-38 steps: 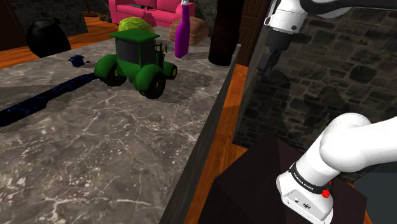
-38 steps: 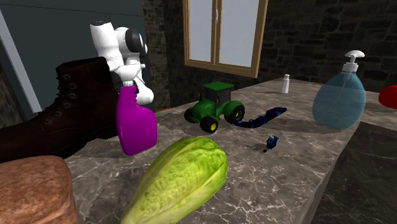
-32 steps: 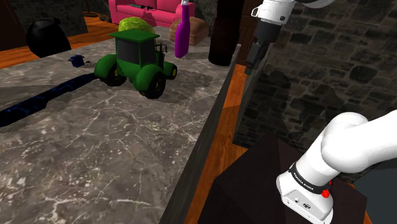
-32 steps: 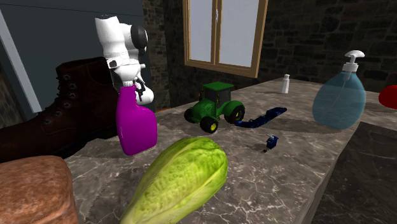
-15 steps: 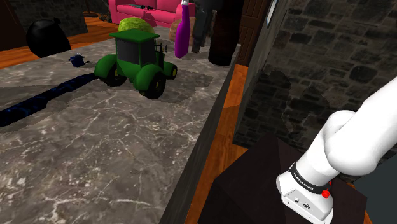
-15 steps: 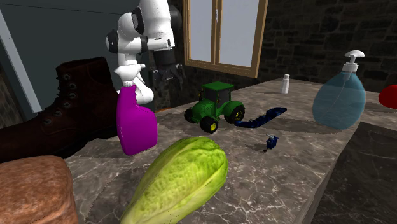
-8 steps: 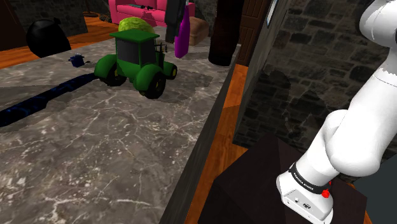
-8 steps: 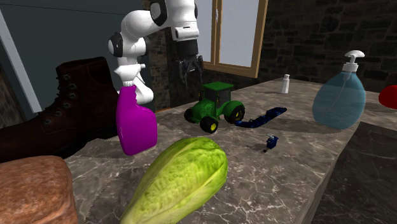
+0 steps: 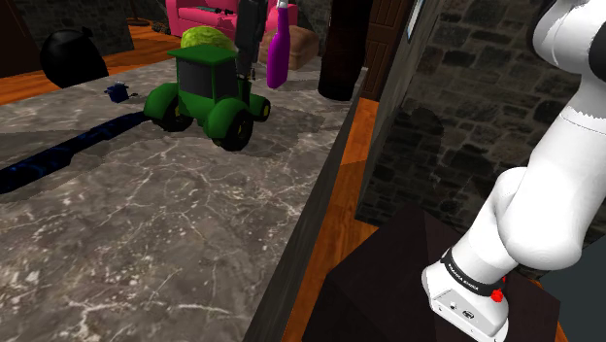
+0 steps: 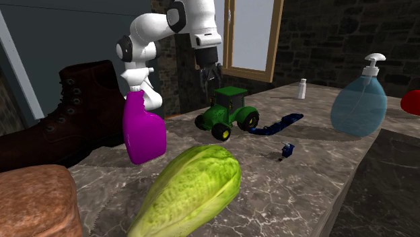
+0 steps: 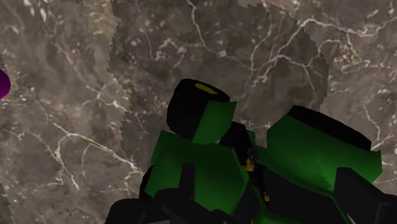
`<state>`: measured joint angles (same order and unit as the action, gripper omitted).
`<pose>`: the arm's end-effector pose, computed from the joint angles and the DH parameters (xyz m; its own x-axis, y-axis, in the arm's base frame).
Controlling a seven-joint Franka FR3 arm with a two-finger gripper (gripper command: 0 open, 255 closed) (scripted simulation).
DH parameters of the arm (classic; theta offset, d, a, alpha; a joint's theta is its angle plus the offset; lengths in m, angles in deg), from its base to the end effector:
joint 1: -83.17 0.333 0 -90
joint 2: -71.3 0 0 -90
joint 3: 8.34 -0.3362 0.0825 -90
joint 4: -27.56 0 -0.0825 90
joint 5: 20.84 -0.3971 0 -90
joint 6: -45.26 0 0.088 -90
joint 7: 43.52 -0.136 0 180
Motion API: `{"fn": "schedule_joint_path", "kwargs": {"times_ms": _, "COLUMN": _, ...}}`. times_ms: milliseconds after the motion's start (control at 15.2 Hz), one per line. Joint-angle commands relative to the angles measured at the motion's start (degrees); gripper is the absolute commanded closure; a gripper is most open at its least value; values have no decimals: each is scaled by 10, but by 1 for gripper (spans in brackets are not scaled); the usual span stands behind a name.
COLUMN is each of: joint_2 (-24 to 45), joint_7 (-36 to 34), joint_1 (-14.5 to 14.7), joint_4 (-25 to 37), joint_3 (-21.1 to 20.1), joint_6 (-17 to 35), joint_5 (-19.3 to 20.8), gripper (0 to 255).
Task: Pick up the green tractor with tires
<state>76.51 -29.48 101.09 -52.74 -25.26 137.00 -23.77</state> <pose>0.4963 0.3427 0.6506 0.6555 0.7443 0.1277 0.7536 -0.6556 -0.0478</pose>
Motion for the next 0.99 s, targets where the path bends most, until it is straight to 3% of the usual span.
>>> {"fn": "schedule_joint_path", "kwargs": {"times_ms": 0, "joint_2": -6, "joint_7": 1, "joint_1": 0, "joint_4": -28, "joint_3": 0, "joint_6": 22, "joint_5": -2, "gripper": 0}}
{"fn": "schedule_joint_path", "kwargs": {"times_ms": 132, "joint_2": -6, "joint_7": 1, "joint_1": 0, "joint_4": -28, "joint_3": 0, "joint_6": 22, "joint_5": -2, "gripper": 0}}
{"fn": "schedule_joint_path", "kwargs": {"times_ms": 198, "joint_2": -6, "joint_7": 1, "joint_1": 0, "joint_4": -28, "joint_3": 0, "joint_6": 22, "joint_5": -2, "gripper": 255}}
{"fn": "schedule_joint_path", "kwargs": {"times_ms": 792, "joint_2": -6, "joint_7": 1, "joint_1": 0, "joint_4": -28, "joint_3": 0, "joint_6": 22, "joint_5": -2, "gripper": 255}}
{"fn": "schedule_joint_path", "kwargs": {"times_ms": 924, "joint_2": 0, "joint_7": -1, "joint_1": 1, "joint_4": -5, "joint_3": -1, "joint_6": 5, "joint_5": 0, "gripper": 255}}
